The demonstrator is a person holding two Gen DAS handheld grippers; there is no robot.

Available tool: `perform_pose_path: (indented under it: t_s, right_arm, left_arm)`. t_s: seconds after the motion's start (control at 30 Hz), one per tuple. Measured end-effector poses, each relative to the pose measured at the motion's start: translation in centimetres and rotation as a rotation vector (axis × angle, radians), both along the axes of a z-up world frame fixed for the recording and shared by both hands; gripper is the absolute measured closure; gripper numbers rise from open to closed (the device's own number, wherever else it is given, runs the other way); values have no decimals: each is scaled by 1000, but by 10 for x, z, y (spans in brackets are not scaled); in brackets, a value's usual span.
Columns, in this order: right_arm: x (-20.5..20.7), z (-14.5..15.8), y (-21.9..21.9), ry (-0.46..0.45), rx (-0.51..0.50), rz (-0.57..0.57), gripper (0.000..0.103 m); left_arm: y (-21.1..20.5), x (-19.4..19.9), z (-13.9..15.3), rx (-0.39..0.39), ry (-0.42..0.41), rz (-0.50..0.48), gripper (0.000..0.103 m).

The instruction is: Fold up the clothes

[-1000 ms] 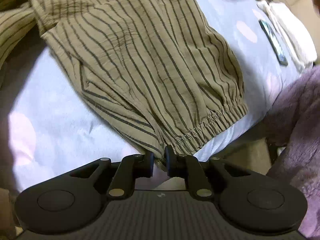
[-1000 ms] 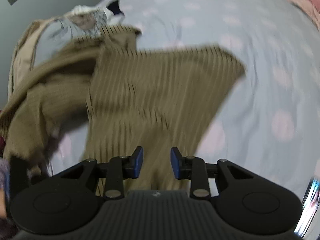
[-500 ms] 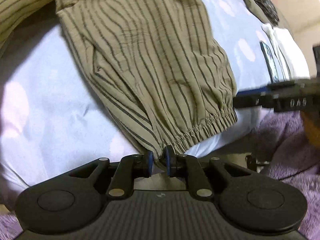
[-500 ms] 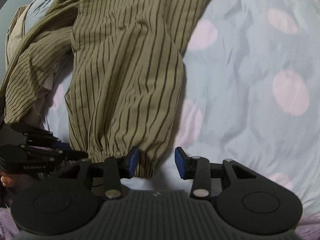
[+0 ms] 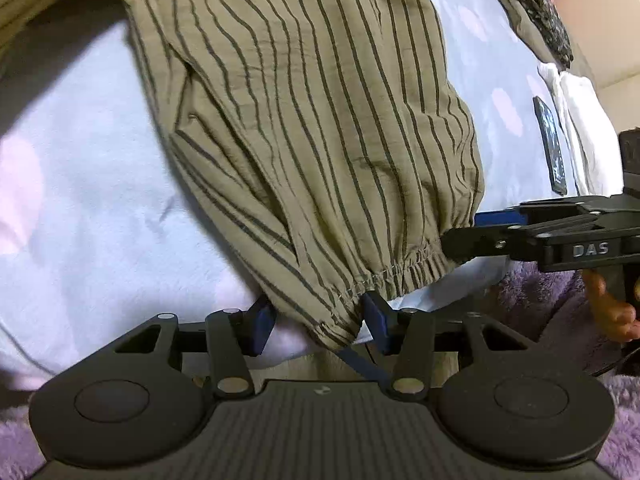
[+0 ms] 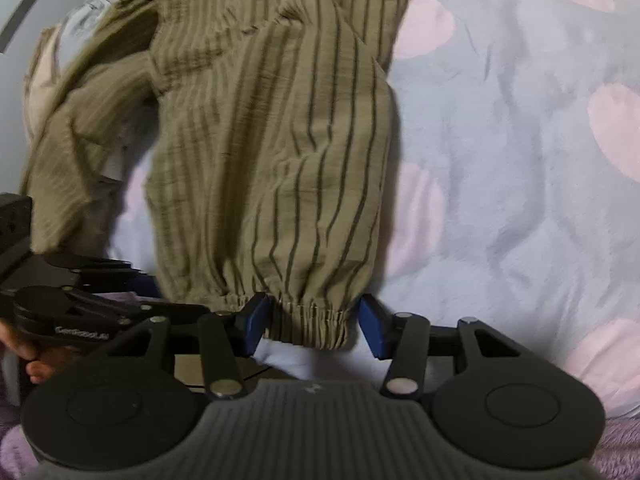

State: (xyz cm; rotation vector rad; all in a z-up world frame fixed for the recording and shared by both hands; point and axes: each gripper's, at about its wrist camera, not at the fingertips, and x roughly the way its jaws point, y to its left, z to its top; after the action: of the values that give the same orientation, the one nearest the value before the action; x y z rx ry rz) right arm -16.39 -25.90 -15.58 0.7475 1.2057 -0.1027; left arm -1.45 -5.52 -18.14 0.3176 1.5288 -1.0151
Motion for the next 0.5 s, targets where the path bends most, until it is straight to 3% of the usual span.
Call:
perform_pose_path:
  t_s: [0.1, 0.17, 0.27, 0.37, 0.5]
  right_arm:
    - [3, -6, -2, 3, 5, -8, 55]
    - [2, -6, -2, -6, 13, -14, 69]
    - [-2, -5, -3, -19, 25, -24, 80]
    - [-7, 1, -5, -27, 41, -39, 83]
    - [-16, 15, -8, -35, 56, -35, 83]
  left_arm:
    - [-4, -1, -1, -1, 0, -6, 57]
    - [-6, -3, 0, -6, -8, -13, 60]
    - [-7, -6, 6, -27, -22, -24, 72]
    - [-5, -8, 17, -63, -38, -32, 83]
    - [-3, -14, 36, -114, -29, -46, 85]
